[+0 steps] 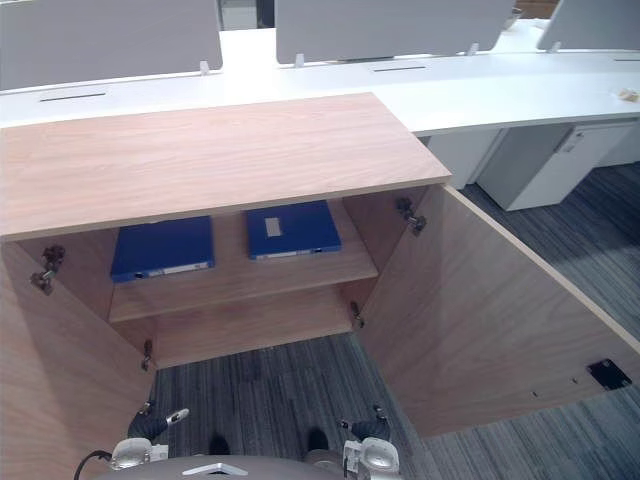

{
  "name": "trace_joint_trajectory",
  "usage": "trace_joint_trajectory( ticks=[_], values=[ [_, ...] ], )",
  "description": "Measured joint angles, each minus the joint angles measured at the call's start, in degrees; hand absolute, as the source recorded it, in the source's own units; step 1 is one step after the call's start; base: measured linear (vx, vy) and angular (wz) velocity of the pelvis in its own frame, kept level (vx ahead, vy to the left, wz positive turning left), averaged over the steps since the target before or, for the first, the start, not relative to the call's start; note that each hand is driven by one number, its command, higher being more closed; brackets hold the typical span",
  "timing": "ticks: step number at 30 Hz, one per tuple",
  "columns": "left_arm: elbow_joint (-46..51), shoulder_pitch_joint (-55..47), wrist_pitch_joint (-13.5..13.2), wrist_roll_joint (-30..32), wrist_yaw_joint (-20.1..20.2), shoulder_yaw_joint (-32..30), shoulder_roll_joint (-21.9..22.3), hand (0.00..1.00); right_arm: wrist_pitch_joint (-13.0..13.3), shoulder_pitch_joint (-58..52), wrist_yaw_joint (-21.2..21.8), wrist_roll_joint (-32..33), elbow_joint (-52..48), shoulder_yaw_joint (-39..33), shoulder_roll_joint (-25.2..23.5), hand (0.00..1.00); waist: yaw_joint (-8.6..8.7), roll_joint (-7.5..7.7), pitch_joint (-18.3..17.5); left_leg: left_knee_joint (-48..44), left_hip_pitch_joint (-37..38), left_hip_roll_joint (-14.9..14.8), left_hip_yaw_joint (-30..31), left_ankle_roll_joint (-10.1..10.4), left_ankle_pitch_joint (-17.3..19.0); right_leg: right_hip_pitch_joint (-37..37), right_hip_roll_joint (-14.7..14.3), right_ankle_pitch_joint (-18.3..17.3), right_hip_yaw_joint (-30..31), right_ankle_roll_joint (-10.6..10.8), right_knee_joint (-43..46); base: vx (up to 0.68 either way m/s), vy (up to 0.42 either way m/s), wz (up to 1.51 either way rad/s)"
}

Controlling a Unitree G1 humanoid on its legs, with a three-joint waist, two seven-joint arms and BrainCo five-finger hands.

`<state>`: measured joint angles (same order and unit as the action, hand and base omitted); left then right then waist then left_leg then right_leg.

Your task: Walk over to the cabinet, pick up the folder, carry it to the office cabinet, place the folder inside the office cabinet, then close the office cabinet door

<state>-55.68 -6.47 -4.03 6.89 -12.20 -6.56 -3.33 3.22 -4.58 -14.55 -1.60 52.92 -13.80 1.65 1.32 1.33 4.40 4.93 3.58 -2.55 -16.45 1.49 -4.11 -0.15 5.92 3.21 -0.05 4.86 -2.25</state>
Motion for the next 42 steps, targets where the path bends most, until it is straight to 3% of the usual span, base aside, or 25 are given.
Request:
trace_joint_trajectory(
  ticks=[3,9,16,20,24,28,36,42],
  values=[
    [-0.01,-0.01,0.44,0.0,-0.02,-0.02,-0.08,0.0,0.08,-0.49,-0.96,3.76,-0.85,-3.83,0.07,0.0,0.69,0.01,-0.02,0.0,1.19,-0.09,-2.15,-0.01,0.79,-0.01,-0.29,0.0,2.25,0.0,-0.02,0.04,0.018,-0.44],
    [1.0,-1.7,0.7,0.02,0.01,0.08,0.17,0.0,1.68,-5.61,-3.68,13.22,-18.36,-13.31,-0.16,0.0,2.49,-0.5,-1.64,-0.04,3.02,-0.56,-9.75,0.71,3.41,-2.97,-1.34,0.18,8.22,-0.23,1.23,0.07,0.017,-0.61],
    [4.83,-2.61,0.81,0.17,0.46,0.59,1.31,0.0,4.11,-5.6,-7.78,16.9,-32.21,-23.91,0.36,0.0,4.12,-1.2,-2.43,-0.39,5.71,-1.81,-15.34,2.07,5.49,-3.15,-3.17,0.79,12.08,-0.11,1.78,0.12,-0.011,-0.44],
    [5.82,-2.0,0.47,0.17,1.54,1.85,1.37,0.0,4.45,0.01,-8.33,18.92,-33.03,-27.43,5.34,0.0,5.53,-2.64,-1.93,-0.42,6.08,-2.04,-17.63,2.52,6.46,-3.97,-3.62,0.83,13.53,-0.1,1.81,0.05,-0.024,-0.31],
    [6.15,-2.27,0.24,0.16,2.57,3.47,1.24,0.0,4.72,4.21,-7.99,21.05,-29.12,-28.12,13.45,0.0,5.94,-4.33,-1.24,-0.43,6.58,-1.94,-18.74,2.57,7.26,-4.11,-3.88,0.74,14.07,-0.2,1.86,0.01,-0.038,-0.15],
    [6.09,-3.46,-0.25,0.13,3.59,5.94,0.58,0.0,4.75,9.18,-4.79,22.76,-22.45,-26.54,22.45,0.0,6.54,-5.81,-0.29,-3.46,5.11,-2.24,-18.55,2.48,8.85,-4.85,-3.93,0.04,14.04,-0.15,2.63,-0.02,-0.062,-0.01],
    [5.42,-5.26,-0.97,0.12,4.37,9.44,-0.39,0.0,4.36,12.23,-0.31,22.46,-15.52,-18.3,31.5,0.0,7.05,-6.67,0.08,-3.96,3.17,-1.9,-16.3,2.17,8.88,-5.75,-3.04,-0.21,12.17,0.32,2.34,-0.03,-0.043,0.12],
    [5.23,-5.49,-1.16,0.13,4.42,10.41,-0.86,0.0,4.08,15.24,1.87,21.2,-13.13,-12.54,35.19,0.0,8.01,-7.73,1.34,-3.96,1.93,-1.01,-13.7,1.79,8.64,-5.46,-1.77,0.18,10.2,0.91,1.3,-0.02,-0.016,0.18]
  ],
)
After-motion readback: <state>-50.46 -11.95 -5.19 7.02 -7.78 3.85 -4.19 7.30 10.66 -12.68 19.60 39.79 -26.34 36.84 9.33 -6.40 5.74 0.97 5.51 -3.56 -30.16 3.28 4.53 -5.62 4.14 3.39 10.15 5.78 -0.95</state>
